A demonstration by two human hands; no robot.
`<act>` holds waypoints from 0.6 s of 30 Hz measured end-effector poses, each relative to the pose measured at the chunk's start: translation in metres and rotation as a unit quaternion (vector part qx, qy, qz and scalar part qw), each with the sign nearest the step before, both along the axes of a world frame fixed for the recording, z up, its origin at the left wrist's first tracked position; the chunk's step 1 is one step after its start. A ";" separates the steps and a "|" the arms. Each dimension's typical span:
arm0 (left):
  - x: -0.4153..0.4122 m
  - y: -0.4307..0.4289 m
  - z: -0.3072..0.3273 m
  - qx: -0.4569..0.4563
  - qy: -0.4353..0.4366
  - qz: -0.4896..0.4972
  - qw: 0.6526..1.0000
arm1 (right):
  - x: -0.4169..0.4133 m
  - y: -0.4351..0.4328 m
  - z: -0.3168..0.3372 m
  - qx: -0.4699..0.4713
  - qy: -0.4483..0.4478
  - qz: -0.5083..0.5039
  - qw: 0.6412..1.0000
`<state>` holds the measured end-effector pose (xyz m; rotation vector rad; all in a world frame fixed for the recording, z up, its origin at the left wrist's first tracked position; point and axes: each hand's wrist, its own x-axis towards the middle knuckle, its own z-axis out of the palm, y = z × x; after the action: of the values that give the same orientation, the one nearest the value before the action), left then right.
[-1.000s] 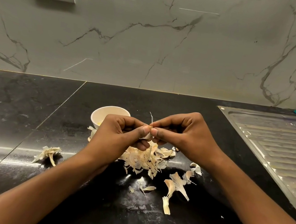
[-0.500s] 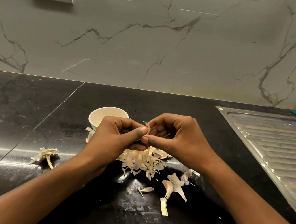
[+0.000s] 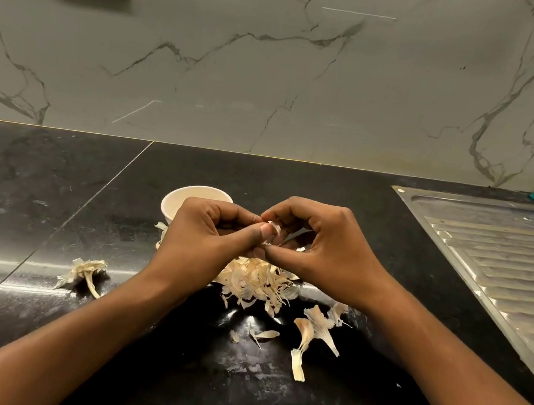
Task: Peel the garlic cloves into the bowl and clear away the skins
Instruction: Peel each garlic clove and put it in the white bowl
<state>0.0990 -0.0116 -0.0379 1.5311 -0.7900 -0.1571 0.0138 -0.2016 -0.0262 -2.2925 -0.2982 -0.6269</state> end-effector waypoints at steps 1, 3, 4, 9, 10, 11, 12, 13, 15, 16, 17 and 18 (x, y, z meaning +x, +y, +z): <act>0.001 0.000 0.000 -0.001 -0.007 0.002 1.000 | 0.000 0.000 0.000 0.007 -0.001 0.006 1.000; 0.001 0.000 -0.001 -0.004 -0.020 0.010 1.000 | -0.001 -0.001 0.001 0.028 0.003 0.018 0.999; 0.001 -0.001 -0.001 -0.008 -0.023 0.011 1.000 | -0.002 -0.003 0.001 0.041 0.008 0.023 0.999; 0.002 0.000 0.000 -0.030 -0.017 0.001 0.999 | -0.002 -0.006 0.002 0.115 0.038 0.042 0.992; 0.002 0.000 0.000 -0.031 -0.019 0.000 0.999 | -0.002 -0.005 0.002 0.126 0.038 0.043 0.990; 0.002 -0.001 0.000 -0.031 -0.020 -0.001 0.999 | -0.002 -0.005 0.002 0.139 0.039 0.044 0.989; 0.001 0.000 0.000 -0.030 -0.017 -0.002 0.999 | -0.002 -0.004 0.002 0.153 0.039 0.046 0.986; 0.001 0.000 0.000 -0.030 -0.011 -0.004 0.999 | -0.003 -0.003 0.003 0.166 0.038 0.047 0.984; 0.002 0.001 0.001 -0.038 0.009 -0.012 0.999 | -0.003 -0.002 0.005 0.195 0.045 0.049 0.979; 0.002 0.001 0.002 -0.046 0.022 -0.018 0.999 | -0.003 -0.003 0.005 0.212 0.052 0.050 0.975; 0.003 0.001 0.003 -0.055 0.033 -0.022 0.998 | -0.003 -0.004 0.006 0.226 0.057 0.049 0.971; 0.003 0.002 0.004 -0.060 0.043 -0.023 0.997 | -0.003 -0.004 0.006 0.237 0.061 0.046 0.968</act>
<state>0.1016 -0.0097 -0.0339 1.3836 -0.7544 -0.2047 0.0105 -0.2059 -0.0200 -1.8354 -0.1714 -0.4491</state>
